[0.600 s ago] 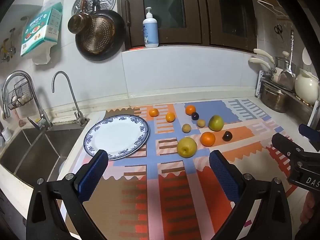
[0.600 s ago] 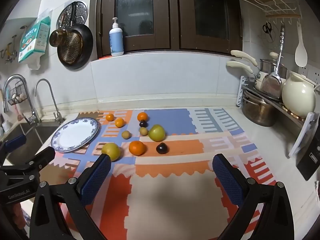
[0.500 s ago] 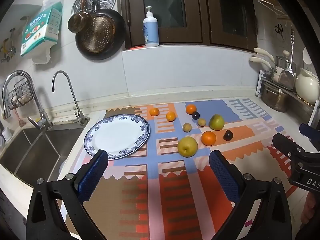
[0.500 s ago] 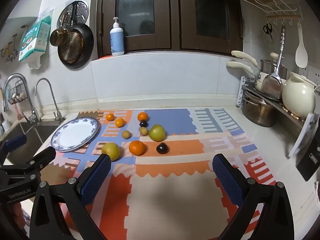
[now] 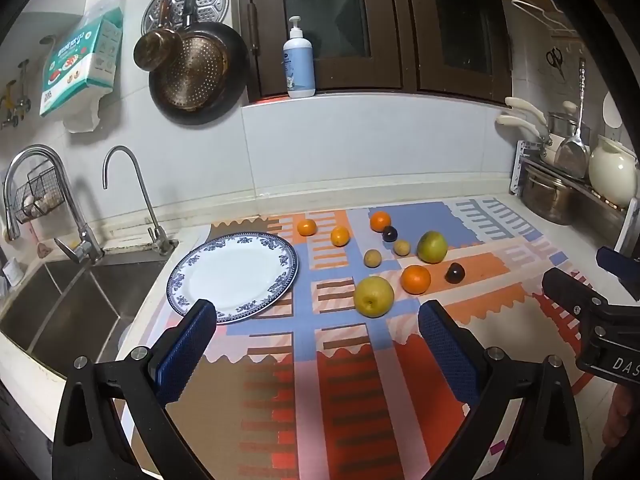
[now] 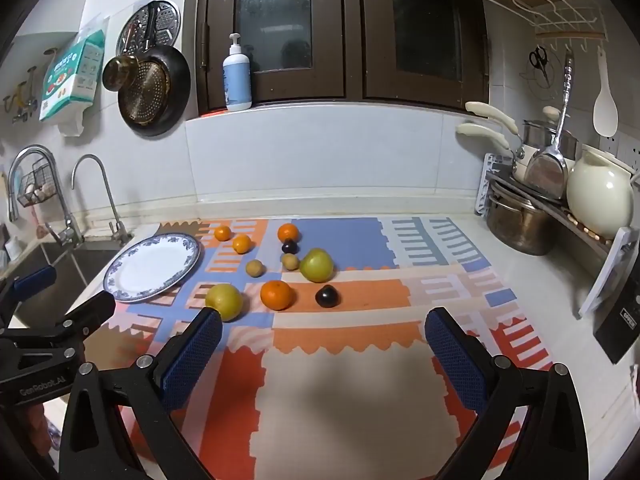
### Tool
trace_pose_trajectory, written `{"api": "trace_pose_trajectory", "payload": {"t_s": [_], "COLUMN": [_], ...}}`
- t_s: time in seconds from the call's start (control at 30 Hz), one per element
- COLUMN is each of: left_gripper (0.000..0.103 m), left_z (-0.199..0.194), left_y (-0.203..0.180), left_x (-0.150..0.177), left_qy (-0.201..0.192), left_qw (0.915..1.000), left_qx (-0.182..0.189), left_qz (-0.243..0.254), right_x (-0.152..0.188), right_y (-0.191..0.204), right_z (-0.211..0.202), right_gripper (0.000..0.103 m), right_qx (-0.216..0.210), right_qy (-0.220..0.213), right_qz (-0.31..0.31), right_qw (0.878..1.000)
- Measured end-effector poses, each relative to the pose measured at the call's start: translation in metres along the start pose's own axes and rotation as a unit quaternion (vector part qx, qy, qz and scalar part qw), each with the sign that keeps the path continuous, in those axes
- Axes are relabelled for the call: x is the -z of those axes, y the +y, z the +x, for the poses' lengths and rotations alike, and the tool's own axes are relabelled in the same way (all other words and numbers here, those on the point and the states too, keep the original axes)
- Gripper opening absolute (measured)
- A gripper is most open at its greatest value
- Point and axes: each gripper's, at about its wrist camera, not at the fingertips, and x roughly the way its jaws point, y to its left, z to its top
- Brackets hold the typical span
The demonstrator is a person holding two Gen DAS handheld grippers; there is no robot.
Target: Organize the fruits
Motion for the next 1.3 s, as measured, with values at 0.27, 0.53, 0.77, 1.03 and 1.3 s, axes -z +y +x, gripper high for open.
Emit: {"api": "trace_pose_trajectory", "payload": {"t_s": [0.27, 0.53, 0.77, 1.03, 1.3], "left_gripper": [0.103, 0.103, 0.103, 0.103, 0.103], "left_z": [-0.002, -0.003, -0.003, -0.007, -0.009], "left_y": [-0.001, 0.000, 0.000, 0.000, 0.000], "left_x": [-0.001, -0.002, -0.003, -0.006, -0.005], "left_qy": [-0.004, -0.007, -0.007, -0.014, -0.019], "left_qw": [1.0000, 1.0000, 1.0000, 0.9999, 0.9998], "left_qx": [0.001, -0.002, -0.002, -0.001, 0.001], "left_qz": [-0.001, -0.003, -0.003, -0.003, -0.003], "right_x": [0.000, 0.000, 0.001, 0.000, -0.004], "right_y": [0.000, 0.001, 0.001, 0.005, 0.011], "right_z": [0.000, 0.000, -0.001, 0.000, -0.001], "right_gripper": [0.102, 0.103, 0.103, 0.103, 0.103], "right_qx": [0.000, -0.001, -0.001, -0.001, -0.005], "right_qy": [0.000, 0.000, -0.001, -0.001, -0.005], "right_qz": [0.001, 0.000, 0.000, -0.003, -0.006], "right_qw": [1.000, 1.000, 1.000, 1.000, 1.000]}}
